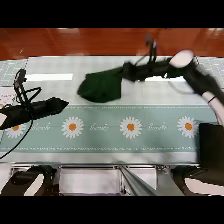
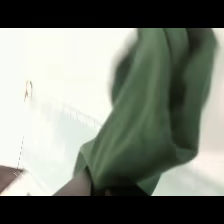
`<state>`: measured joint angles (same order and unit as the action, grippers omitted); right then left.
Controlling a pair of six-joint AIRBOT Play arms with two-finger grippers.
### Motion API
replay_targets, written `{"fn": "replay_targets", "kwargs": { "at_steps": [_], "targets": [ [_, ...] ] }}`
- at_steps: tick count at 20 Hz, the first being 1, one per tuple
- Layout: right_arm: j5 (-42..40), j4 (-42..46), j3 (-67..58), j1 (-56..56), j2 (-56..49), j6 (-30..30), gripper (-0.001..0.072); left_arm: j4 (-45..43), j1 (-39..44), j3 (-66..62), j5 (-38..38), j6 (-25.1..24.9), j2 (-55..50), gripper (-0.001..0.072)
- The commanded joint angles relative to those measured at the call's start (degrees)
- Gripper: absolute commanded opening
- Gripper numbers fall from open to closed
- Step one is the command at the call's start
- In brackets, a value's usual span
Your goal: Fold the shirts.
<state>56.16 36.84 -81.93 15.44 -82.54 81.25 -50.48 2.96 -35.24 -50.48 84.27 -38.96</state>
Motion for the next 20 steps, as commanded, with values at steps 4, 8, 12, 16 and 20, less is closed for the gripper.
{"fn": "replay_targets", "kwargs": {
  "at_steps": [4,8,12,16,20],
  "targets": [
    [16.2,7.3,-17.2,-15.5,3.8,3.6,0.0022,0.0,0.0,0.0,-0.1,0.0,0.0,0.0027],
    [24.4,7.3,-17.3,-33.4,10.3,3.6,0.0022,0.0,0.0,0.0,-0.1,0.0,0.0,0.0027],
    [31.0,7.1,-17.3,-52.1,14.0,2.8,0.0022,0.0,0.0,0.0,0.0,0.0,0.0,0.0027],
    [35.8,9.5,-17.2,-63.5,13.9,3.6,0.0022,0.0,0.0,0.0,1.2,0.0,0.0,0.0027],
    [45.0,24.4,-16.0,-70.4,14.9,5.4,0.0021,0.0,0.0,0.0,4.5,-0.1,0.0,0.0027]
  ]
}}
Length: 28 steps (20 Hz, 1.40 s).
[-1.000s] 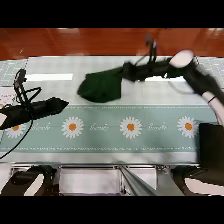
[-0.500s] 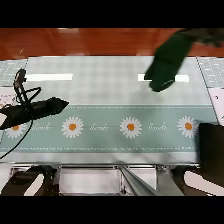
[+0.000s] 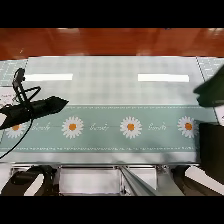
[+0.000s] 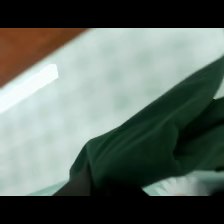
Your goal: Fold the shirts.
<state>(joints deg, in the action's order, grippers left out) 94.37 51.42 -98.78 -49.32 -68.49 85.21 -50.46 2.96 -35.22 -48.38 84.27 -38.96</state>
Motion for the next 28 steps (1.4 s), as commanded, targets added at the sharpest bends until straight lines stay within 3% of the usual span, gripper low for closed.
{"fn": "replay_targets", "kwargs": {
  "at_steps": [1,10,12,13,15,16,18,19,20,21,25,28],
  "targets": [
    [7.6,13.4,3.0,-7.1,2.3,1.4,0.0021,0.0,0.0,0.0,3.3,-0.1,0.0,0.0027],
    [10.9,51.6,38.5,-14.9,22.2,7.8,0.0023,0.0,0.0,0.0,8.5,-2.8,-0.2,0.0027],
    [11.3,54.5,43.2,-14.9,24.2,8.7,0.0024,0.0,0.0,0.0,8.3,-2.8,-0.8,0.0027],
    [11.9,54.7,44.6,-14.9,24.3,8.7,0.0055,0.0,0.0,0.0,8.3,-2.8,-1.3,0.0027],
    [12.3,54.8,46.5,-14.9,24.2,8.6,0.0393,0.0,0.0,0.0,8.3,-2.8,-2.5,0.0027],
    [12.1,54.8,46.5,-14.9,23.8,8.4,0.0417,0.0,0.0,0.0,8.4,-2.8,-3.2,0.0027],
    [11.6,53.9,46.1,-14.8,22.8,8.5,0.0414,0.0,0.0,-0.1,9.7,-3.3,-4.8,0.0027],
    [10.7,51.7,45.0,-14.8,22.0,8.9,0.0388,0.0,0.0,-0.9,10.1,-5.8,-5.6,0.0027],
    [9.1,46.1,43.1,-14.4,21.1,9.5,0.0237,-0.1,-0.4,-2.2,10.1,-7.8,-6.3,0.0027],
    [7.1,39.4,40.6,-13.2,20.2,8.2,0.0024,-0.1,-0.8,-4.2,10.2,-9.1,-7.1,0.0027],
    [-4.5,14.8,27.8,3.6,13.1,8.2,0.0023,0.0,-1.2,-18.9,8.9,-9.5,-13.6,0.0026],
    [-16.5,11.4,19.8,30.8,5.9,8.1,0.0023,0.2,3.3,-36.2,-0.5,-9.5,-22.6,0.0026]
  ]
}}
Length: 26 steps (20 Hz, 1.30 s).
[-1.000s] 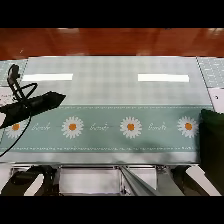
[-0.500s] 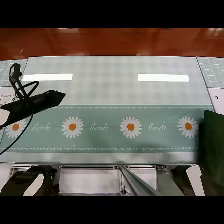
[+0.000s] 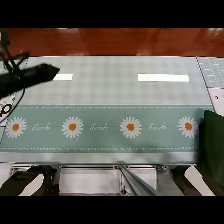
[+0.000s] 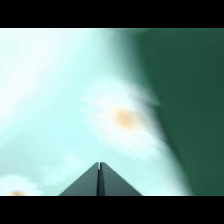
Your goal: Fold the shirts.
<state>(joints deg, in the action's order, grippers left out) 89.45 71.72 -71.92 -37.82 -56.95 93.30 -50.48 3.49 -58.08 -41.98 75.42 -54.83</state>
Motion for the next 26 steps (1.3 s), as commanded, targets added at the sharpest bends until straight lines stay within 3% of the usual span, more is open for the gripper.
{"fn": "replay_targets", "kwargs": {
  "at_steps": [1,2,5,6,9,26],
  "targets": [
    [-15.3,-5.8,-8.9,28.9,-8.4,0.3,0.0023,-0.2,5.3,-18.5,-10.0,-0.7,-9.9,0.0026],
    [-17.1,-1.0,-10.2,37.0,-11.4,1.1,0.0023,-2.0,7.6,-21.9,-12.5,-0.2,-12.6,0.0026],
    [-15.1,14.3,-10.6,53.0,-21.9,4.8,0.0023,-24.9,12.8,-24.0,-23.5,16.9,-19.2,0.0026],
    [-13.4,17.1,-10.6,55.2,-24.8,5.8,0.0023,-29.6,13.5,-22.7,-26.6,19.6,-20.5,0.0027],
    [-10.8,18.4,-10.6,56.6,-29.3,6.1,0.0023,-31.1,13.2,-19.4,-29.6,19.9,-22.2,0.0027],
    [-11.9,19.3,-10.6,56.5,-29.0,6.7,0.0023,-31.0,13.2,-19.4,-30.5,19.9,-22.5,0.0027]
  ]
}}
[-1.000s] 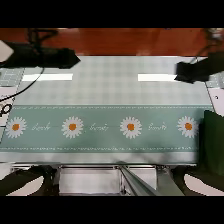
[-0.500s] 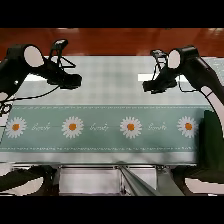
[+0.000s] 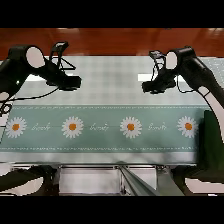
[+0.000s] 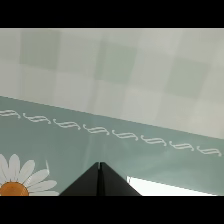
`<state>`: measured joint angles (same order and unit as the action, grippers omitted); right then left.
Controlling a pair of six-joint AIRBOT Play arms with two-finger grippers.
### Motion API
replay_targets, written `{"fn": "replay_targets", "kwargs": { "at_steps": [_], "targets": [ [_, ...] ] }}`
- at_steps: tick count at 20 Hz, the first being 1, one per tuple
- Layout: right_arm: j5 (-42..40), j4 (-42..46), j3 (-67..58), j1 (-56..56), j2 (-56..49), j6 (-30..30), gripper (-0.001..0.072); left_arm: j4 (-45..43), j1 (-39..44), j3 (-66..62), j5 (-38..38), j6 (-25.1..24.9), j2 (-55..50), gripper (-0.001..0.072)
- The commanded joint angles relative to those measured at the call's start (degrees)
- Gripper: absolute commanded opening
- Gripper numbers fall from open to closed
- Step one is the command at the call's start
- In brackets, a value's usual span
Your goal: Fold the shirts.
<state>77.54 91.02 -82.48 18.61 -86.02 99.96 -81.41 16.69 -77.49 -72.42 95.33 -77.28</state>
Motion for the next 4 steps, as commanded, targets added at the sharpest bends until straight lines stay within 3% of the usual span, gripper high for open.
{"fn": "replay_targets", "kwargs": {
  "at_steps": [1,4],
  "targets": [
    [0.0,0.0,0.0,0.1,0.0,0.0,0.0023,-0.1,0.0,0.0,0.0,0.0,0.0,0.0027],
    [0.0,0.0,0.0,0.1,0.0,0.0,0.0023,-0.1,0.0,0.0,0.0,0.0,0.0,0.0027]
  ]
}}
